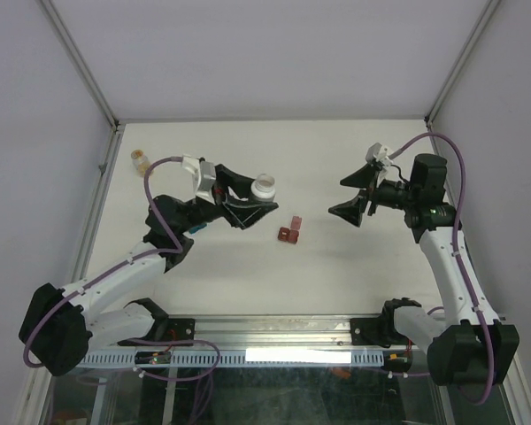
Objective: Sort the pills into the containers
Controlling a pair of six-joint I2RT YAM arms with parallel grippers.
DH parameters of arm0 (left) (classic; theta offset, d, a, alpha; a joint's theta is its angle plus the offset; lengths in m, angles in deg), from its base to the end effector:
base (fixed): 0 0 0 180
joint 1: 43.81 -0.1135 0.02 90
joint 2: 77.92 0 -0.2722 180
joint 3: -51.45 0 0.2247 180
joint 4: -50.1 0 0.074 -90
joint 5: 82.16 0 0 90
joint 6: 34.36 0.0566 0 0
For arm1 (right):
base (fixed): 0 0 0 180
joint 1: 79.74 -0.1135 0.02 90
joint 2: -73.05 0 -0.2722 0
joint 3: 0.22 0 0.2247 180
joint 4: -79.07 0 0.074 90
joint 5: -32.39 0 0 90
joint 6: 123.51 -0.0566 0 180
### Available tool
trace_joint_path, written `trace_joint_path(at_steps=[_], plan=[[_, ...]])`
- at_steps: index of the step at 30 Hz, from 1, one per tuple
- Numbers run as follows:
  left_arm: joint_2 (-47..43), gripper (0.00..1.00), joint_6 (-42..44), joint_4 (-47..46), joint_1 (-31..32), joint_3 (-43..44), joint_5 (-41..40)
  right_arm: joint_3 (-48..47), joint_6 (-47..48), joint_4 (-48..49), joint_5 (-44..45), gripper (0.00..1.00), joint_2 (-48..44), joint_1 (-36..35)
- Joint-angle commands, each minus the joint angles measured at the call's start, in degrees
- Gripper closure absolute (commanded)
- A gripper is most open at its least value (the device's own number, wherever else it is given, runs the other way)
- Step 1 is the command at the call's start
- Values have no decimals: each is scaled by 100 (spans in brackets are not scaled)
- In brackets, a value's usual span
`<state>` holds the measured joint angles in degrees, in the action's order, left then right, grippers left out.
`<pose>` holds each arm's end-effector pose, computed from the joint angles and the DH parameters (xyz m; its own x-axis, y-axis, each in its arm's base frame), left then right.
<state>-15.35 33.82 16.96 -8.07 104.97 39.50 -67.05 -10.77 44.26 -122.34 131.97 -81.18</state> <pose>0.1677 -0.1573 0.3696 -0.0218 -0.3741 -0.9271 0.9458 0.2929 -0.1404 0.1882 0.0559 0.3331 -0.1013 -0.1676 -0.9806 -0.9283 0.3705 0.0326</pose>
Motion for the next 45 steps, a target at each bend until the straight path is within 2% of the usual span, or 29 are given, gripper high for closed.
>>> trace_joint_path(at_steps=[1, 2, 3, 4, 5, 7, 8, 12, 17, 20, 24, 30, 34, 37, 45], plan=[[-75, 100, -487, -924, -770, -244, 497, -5, -217, 297, 37, 3, -113, 106], [-21, 100, -295, -648, -691, -112, 706, -11, -217, 303, 27, 3, -101, 106], [-78, 100, 576, 317, 115, 105, 451, -2, -218, 299, 42, 3, -92, 107], [-131, 100, 1687, 1210, 634, 236, -352, -6, -211, 286, 58, 3, -79, 112], [-126, 100, 1949, 1267, 641, 98, -524, -24, -165, 224, 79, 3, -74, 109], [1, 100, 911, -55, -155, -537, 406, -50, 11, 43, 140, 3, -36, 128], [79, 100, 574, -340, -292, -714, 693, -46, 153, -84, 152, 3, -11, 130], [41, 100, 2001, 1265, 492, -771, 318, -42, 537, -452, 214, 3, 316, 107], [-156, 100, 2577, 1984, 536, -1080, 271, -96, 167, -750, 814, 6, 1168, -497], [-154, 100, 2631, 1945, 536, -1305, 129, 129, -589, -243, 1511, 17, 1580, -1037], [-88, 100, 2595, 1748, 538, -1521, -32, 189, -1519, 218, 1939, 42, 2220, -1171], [-150, 100, 2499, 1602, 546, -1695, -26, 138, -1932, 373, 2062, 73, 2829, -1347], [-278, 100, 2507, 1584, 544, -1791, -127, -249, -2053, 55, 2305, 93, 3406, -1564], [-389, 100, 2516, 1586, 546, -1863, -166, -585, -2076, -256, 2504, 99, 3834, -1716], [-535, 100, 2499, 1628, 544, -1920, -178, -1206, -2004, -648, 2698, 100, 4514, -1957]])
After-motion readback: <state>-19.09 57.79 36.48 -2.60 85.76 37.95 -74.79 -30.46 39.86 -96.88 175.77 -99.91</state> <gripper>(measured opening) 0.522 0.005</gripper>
